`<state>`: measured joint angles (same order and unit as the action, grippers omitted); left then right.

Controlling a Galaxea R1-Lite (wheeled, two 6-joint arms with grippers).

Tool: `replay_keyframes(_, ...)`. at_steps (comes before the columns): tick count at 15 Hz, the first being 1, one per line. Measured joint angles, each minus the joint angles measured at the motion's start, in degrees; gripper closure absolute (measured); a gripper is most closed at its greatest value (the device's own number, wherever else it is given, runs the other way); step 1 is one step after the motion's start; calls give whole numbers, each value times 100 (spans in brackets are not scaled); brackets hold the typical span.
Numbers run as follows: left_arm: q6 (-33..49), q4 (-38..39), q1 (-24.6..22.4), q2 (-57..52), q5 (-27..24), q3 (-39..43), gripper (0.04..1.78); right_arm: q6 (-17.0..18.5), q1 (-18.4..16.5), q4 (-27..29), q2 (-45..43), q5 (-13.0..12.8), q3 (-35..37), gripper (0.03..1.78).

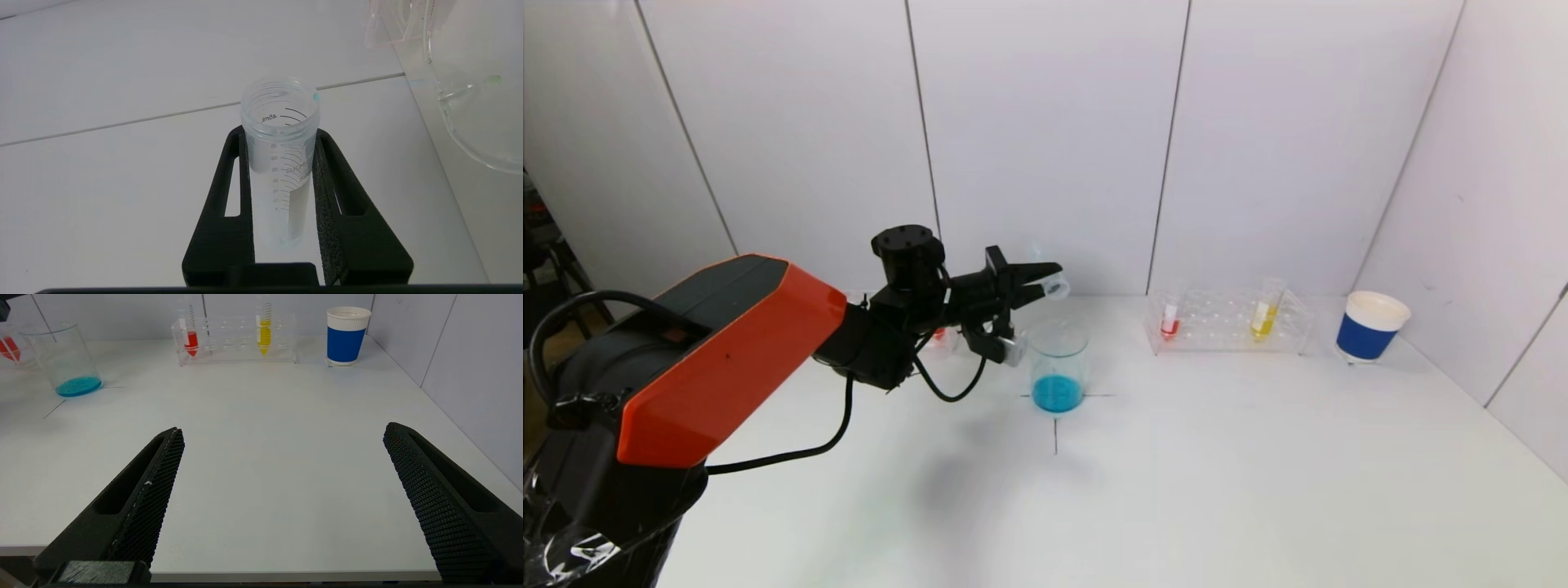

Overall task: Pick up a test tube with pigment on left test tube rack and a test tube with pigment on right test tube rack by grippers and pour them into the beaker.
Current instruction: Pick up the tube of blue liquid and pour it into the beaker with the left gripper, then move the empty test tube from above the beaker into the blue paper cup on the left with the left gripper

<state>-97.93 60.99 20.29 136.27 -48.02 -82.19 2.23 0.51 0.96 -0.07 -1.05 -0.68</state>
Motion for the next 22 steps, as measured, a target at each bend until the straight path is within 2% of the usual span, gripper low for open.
replay_keyframes(13,5,-40,13,-77,6,22,137,0,0,-2,0,1,0,4)
replay_keyframes(18,844,-669,9,-168,601,162,137,0,0,0,0,0,0,4)
replay_keyframes(22,2171,-959,16,-432,1470,308,137,2,0,-2,0,0,0,4)
